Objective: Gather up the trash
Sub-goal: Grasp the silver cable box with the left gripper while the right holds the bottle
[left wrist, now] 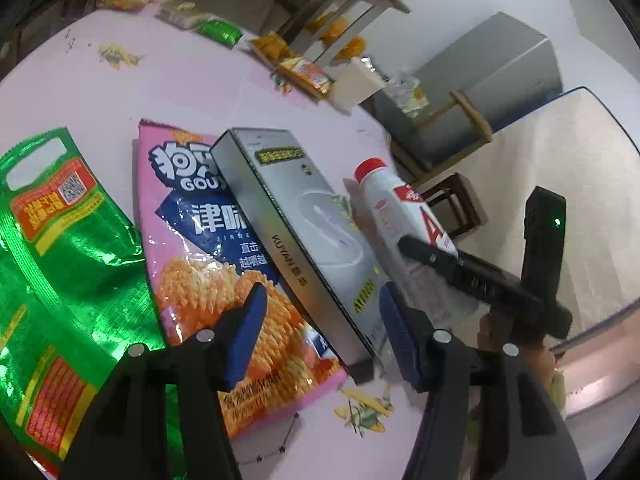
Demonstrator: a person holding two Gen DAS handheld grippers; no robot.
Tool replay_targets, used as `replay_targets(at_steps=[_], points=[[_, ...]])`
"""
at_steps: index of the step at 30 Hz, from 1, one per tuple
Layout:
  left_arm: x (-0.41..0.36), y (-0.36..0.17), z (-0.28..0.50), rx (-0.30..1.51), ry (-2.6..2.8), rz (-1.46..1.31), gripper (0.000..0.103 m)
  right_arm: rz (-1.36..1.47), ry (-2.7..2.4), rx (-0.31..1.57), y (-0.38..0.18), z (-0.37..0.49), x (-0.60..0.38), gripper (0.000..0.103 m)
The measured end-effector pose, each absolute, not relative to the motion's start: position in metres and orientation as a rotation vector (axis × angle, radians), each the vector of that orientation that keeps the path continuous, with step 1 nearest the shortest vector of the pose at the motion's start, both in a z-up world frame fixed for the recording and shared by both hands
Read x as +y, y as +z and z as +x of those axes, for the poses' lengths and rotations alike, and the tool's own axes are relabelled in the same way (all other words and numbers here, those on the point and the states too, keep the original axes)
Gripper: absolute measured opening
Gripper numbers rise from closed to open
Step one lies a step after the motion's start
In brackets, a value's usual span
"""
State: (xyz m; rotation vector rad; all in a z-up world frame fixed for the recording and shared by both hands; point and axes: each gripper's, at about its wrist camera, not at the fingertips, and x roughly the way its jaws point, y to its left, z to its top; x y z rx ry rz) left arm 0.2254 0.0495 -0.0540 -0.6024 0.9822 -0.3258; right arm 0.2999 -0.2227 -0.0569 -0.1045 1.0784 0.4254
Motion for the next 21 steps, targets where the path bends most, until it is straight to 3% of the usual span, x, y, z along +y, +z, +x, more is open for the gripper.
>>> replay_targets(at_steps=[11,21], points=[[0.044,-0.066,0.226,1.004,-0.322,-0.590,0.057,0.131,0.579,1.106,-0.061,0.223,-0.236,0.056],[0.018,-0.043,0.158,1.066,-0.537,-0.395,0.057,0.264,0.508,1.061,-0.049,0.135,-0.265,0.056]])
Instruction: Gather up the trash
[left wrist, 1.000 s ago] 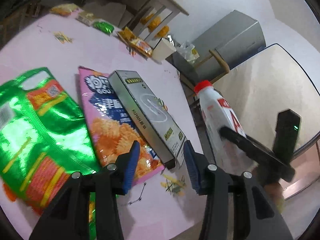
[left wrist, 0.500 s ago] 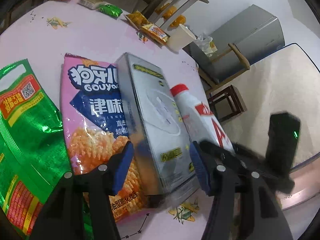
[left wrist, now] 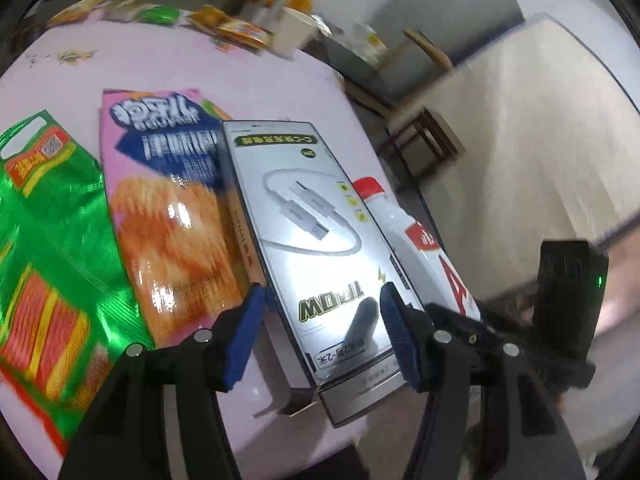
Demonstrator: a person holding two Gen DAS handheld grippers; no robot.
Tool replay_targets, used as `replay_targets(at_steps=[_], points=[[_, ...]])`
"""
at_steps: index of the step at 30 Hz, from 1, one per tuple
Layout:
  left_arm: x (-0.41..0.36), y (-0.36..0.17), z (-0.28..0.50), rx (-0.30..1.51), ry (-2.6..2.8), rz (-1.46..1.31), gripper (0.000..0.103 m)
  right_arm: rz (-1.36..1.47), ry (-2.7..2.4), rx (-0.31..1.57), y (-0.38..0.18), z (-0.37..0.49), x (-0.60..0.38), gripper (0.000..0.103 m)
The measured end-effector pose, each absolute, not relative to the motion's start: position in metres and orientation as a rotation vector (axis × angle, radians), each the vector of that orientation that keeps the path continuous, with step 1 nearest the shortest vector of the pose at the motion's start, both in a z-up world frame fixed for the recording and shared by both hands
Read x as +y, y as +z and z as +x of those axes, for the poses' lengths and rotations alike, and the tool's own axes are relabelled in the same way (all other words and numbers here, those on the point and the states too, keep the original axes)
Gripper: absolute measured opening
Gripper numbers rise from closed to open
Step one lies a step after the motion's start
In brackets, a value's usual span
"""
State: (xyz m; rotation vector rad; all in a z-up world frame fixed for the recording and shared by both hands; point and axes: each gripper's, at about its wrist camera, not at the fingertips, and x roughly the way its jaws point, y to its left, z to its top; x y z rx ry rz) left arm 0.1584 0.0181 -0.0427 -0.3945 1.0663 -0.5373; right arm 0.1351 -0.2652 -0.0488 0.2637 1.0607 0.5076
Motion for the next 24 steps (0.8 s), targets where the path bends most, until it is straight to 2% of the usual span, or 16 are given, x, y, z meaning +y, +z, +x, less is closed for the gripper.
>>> replay_targets(at_steps=[5,7,12,17,24], points=[[0.018,-0.043,0.120,1.147,-0.581,-0.324,0.060,0.314,0.481,1.071,-0.060,0.091,-0.269,0.056],[0.014,-0.040,0.116,1.133,-0.556,-0.308,0.075,0.317,0.417,1.057,-0.065,0.086,-0.275,0.057],[-0.017,-0.033,0.125,1.052,-0.445,-0.190,0.092,0.362,0.272,1.004,-0.063,0.091,-0.298,0.057],[-0.046,-0.040,0.139,1.008,-0.353,-0.059,0.096,0.321,0.197,0.970,-0.062,0.097,-0.303,0.057],[-0.066,-0.049,0.140,0.952,-0.251,0.122,0.096,0.278,0.186,0.946,-0.066,0.107,-0.299,0.057]])
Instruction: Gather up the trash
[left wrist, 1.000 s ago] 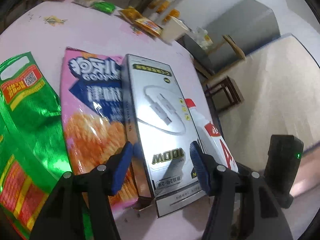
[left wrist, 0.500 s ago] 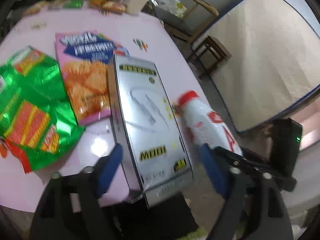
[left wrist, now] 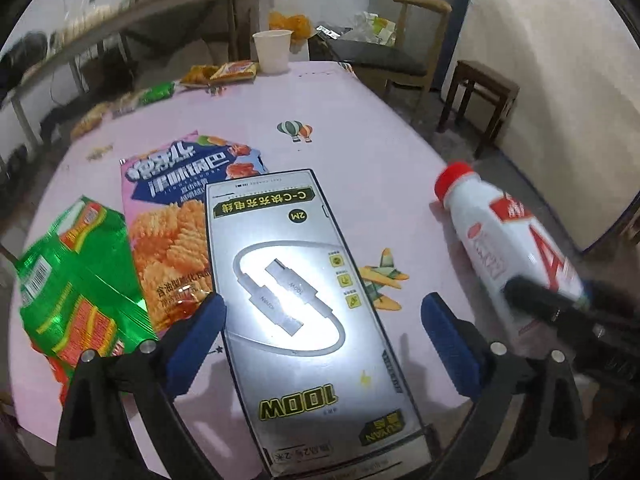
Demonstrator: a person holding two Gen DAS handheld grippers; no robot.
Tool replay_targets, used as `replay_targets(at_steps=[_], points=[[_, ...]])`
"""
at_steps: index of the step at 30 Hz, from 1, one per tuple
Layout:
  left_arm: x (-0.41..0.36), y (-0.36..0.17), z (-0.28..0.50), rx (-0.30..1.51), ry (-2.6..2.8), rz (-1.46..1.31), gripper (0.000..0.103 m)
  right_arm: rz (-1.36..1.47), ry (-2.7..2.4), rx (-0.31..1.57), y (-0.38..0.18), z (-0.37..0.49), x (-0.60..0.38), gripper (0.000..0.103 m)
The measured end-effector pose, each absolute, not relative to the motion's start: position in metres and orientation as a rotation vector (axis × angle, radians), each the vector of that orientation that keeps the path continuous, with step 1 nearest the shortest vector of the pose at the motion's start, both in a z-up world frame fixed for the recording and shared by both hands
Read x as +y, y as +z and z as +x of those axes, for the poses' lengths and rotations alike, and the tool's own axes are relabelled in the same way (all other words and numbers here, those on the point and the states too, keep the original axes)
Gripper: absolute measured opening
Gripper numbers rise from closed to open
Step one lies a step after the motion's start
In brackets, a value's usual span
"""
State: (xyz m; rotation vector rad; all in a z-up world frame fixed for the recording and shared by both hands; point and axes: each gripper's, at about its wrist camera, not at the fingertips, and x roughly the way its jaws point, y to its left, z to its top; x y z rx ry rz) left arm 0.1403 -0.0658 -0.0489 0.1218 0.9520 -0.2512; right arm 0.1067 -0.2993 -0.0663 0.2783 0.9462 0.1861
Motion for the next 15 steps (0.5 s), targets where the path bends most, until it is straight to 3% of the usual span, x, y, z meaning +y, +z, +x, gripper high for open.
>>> replay_targets(at_steps=[13,15], points=[[-0.048,-0.066,0.148,1.013,-0.198,0.061,0.096,0.282,0.204,0.971,-0.072,0.114,-0.294,0.059],[-0.049,-0.065,0.147,0.995,-0.201,0.064,0.091,0.295,0.205,0.984,-0.074,0.115,-0.295,0.060]])
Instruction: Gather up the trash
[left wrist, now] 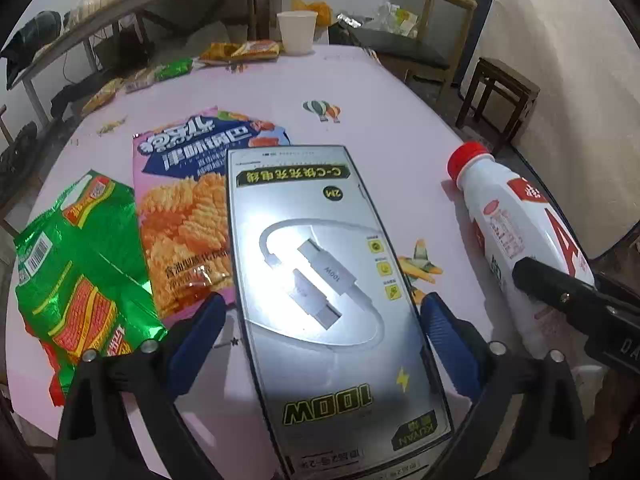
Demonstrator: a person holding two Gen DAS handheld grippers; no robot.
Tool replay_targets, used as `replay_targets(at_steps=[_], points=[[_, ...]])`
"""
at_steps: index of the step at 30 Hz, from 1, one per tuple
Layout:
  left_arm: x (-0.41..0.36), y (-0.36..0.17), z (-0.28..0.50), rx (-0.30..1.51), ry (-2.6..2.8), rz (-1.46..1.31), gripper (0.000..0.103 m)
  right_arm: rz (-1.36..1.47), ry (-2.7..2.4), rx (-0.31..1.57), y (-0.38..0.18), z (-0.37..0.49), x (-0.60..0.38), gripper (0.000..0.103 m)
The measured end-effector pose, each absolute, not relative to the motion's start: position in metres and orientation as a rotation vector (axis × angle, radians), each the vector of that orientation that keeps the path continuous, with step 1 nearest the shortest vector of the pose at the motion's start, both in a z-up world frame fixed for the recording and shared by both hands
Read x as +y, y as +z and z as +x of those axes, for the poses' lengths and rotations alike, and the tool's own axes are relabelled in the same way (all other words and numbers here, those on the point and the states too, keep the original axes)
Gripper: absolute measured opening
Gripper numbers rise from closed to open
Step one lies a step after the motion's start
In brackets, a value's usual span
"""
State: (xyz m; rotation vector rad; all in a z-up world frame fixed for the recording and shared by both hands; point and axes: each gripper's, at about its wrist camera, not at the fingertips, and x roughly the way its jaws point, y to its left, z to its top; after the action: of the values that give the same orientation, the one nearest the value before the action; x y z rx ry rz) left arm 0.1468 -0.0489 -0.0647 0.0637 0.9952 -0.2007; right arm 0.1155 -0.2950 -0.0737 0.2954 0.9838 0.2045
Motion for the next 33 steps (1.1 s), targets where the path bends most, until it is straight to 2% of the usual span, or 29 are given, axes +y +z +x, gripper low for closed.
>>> replay_targets(at_steps=[3,8,11,33], points=[[-0.049,-0.065,0.145,0.980,-0.203,0.062,0.090,0.302,0.205,0.989,-0.074,0.118,-0.295,0.064],[-0.049,-0.064,0.140,0.960,-0.204,0.070,0.088,0.333,0.202,1.004,-0.078,0.120,-0.298,0.064],[-0.050,-0.062,0.137,0.951,-0.207,0.081,0.088,0.360,0.205,1.004,-0.079,0.119,-0.302,0.058],[-0.064,-0.026,0.102,0.833,-0.247,0.121,0.086,0.433,0.169,0.915,-0.063,0.097,-0.324,0.057]])
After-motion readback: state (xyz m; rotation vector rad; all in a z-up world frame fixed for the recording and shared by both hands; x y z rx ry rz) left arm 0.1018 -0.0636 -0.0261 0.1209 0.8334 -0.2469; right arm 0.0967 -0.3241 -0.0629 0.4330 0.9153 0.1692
